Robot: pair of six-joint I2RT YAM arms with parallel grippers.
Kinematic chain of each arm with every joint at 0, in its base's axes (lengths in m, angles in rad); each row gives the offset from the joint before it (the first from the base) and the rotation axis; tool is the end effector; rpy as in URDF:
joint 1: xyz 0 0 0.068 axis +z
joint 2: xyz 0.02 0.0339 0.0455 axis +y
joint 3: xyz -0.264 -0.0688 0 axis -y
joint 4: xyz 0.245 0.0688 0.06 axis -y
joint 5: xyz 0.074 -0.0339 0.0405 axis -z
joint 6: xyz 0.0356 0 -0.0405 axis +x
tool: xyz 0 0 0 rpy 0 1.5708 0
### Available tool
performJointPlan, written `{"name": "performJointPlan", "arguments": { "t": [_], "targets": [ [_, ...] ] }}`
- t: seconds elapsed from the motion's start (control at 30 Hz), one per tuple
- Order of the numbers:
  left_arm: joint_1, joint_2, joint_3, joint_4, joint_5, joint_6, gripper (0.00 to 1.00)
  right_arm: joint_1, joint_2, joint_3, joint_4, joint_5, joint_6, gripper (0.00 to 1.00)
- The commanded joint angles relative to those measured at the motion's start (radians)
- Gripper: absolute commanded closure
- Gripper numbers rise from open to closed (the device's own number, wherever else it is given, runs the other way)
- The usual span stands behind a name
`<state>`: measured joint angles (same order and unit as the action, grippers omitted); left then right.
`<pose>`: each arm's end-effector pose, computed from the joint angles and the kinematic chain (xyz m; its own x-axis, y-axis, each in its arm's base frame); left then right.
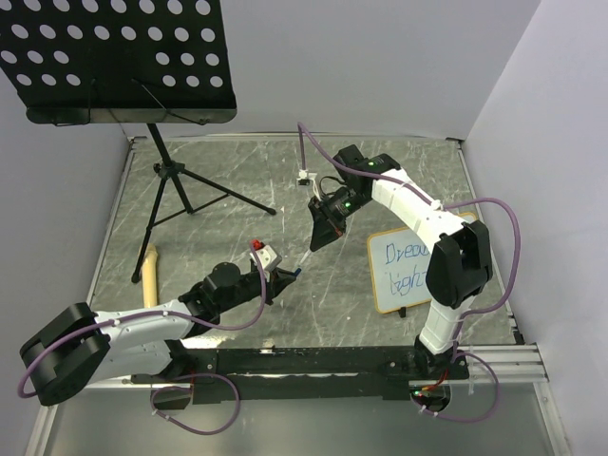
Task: Write a sentence on the whiteboard
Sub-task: Insert the whiteboard marker without the cap into the pen cap.
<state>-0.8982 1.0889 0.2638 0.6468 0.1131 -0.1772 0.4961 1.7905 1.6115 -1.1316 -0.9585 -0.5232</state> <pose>0.1312 -0.1711 0.1888 -0.2580 0.0428 -0.9652 0.8137 0.5483 -0.1932 0.2971 0.1939 0.2953 -0.5069 -0.6009 -0.6180 -0.8220 0.1212 0.5565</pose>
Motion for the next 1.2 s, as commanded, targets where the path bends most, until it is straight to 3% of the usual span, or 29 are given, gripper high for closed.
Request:
{"name": "performJointPlan", "arguments": {
  "t": [0.0,1.17],
  "targets": [
    [-0.004,-0.003,0.000,0.060,0.023,0.010,0.97,0.007,0.012,0.031,-0.011,-0.019,-0.026,1.00],
    [-0.004,-0.020,-0.006,0.073,-0.003,-0.019,0.97,0.022,0.018,0.005,-0.007,0.021,-0.021,1.00]
  ]
}}
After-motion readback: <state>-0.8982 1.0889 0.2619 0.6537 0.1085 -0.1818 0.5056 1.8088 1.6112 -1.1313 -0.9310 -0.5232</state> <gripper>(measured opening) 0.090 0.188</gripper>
